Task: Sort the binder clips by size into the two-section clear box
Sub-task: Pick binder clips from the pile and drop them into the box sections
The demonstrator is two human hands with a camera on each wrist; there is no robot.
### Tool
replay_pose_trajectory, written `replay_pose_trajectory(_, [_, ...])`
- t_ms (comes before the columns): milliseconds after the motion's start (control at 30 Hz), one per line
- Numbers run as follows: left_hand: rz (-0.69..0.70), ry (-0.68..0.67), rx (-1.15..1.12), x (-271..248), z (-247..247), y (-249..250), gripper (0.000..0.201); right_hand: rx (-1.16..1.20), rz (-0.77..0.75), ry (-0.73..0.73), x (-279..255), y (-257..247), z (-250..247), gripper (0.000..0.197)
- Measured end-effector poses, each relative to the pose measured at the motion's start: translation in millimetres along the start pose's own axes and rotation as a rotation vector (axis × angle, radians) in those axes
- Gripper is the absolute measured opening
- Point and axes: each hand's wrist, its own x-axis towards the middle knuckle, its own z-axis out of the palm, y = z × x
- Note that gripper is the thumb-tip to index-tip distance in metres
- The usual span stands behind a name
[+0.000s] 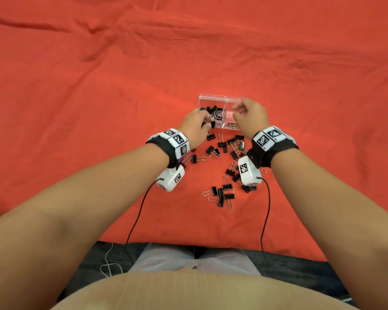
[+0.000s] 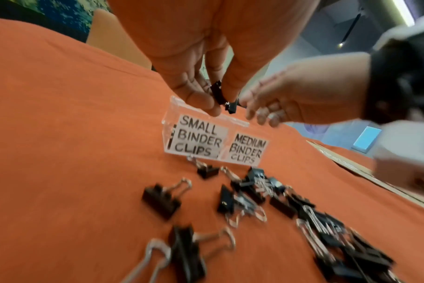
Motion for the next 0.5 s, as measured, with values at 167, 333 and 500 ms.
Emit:
replay_pose_trajectory(167, [-0.013,0.037,0.110,42.8,-12.9,18.3,0.021,-0.021,0.105,-0.053,-41.9,41.3,1.2,0.011])
replay_pose_trajectory(333, [-0.082,-0.007,0.186,60.4,-11.7,18.1,0.028,-0.147,0.116,-0.186,-74.6,67.9,19.3,0.015])
replay_pose_trajectory(500, [0.057,0.076,0.189,29.5,4.5,18.0,0.032,-0.290,-0.024,-0.226,-86.6,67.2,28.5,0.011])
